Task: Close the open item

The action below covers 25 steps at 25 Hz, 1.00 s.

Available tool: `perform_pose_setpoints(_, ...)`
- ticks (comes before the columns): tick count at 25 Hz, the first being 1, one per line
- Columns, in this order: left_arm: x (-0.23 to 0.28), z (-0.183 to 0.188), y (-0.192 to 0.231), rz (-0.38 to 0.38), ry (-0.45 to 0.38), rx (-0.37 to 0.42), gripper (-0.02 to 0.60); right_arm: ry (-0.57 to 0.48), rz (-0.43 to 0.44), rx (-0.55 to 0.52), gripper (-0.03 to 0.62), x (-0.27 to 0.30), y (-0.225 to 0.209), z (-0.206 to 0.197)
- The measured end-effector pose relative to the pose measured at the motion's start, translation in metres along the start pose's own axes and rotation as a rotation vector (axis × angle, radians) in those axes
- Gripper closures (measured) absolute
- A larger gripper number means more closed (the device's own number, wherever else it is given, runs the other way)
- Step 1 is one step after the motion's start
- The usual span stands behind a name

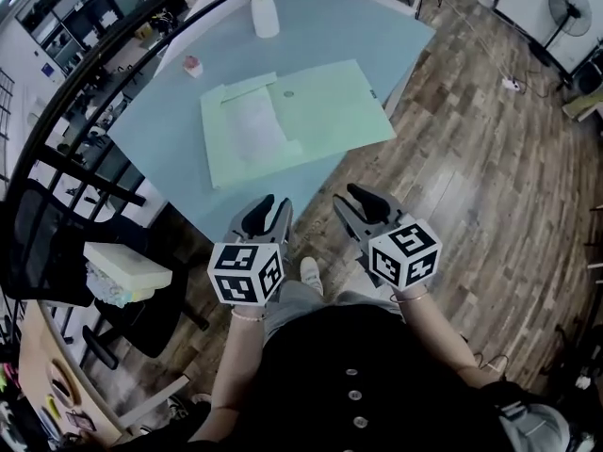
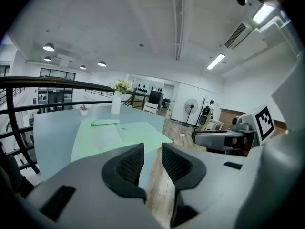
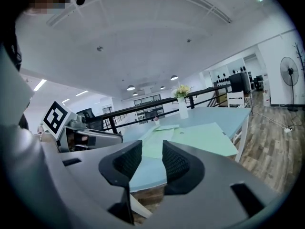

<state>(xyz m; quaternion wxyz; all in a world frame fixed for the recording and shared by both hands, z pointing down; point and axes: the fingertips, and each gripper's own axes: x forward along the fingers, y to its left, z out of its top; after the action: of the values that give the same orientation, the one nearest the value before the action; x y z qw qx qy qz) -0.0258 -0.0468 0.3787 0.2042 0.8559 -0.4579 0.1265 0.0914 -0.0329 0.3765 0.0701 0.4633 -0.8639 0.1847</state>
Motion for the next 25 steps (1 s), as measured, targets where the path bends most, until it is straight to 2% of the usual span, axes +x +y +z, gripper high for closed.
perform_pose_setpoints(11,0.041,0.032,0.056,-0.056,0.010,0.023,0.460,-0.020,-0.076,0.021,0.464,0.062,-0.018,0.025)
perform_pose_setpoints(19,0.055,0.029,0.060,-0.100,0.039,0.007,0.460,0.014,-0.109,0.034,0.461,0.073,-0.030,0.024)
perform_pose_setpoints(25,0.058,0.022,0.066,-0.076,0.054,-0.004,0.459,0.030,-0.105,0.046,0.461,0.077,-0.035,0.018)
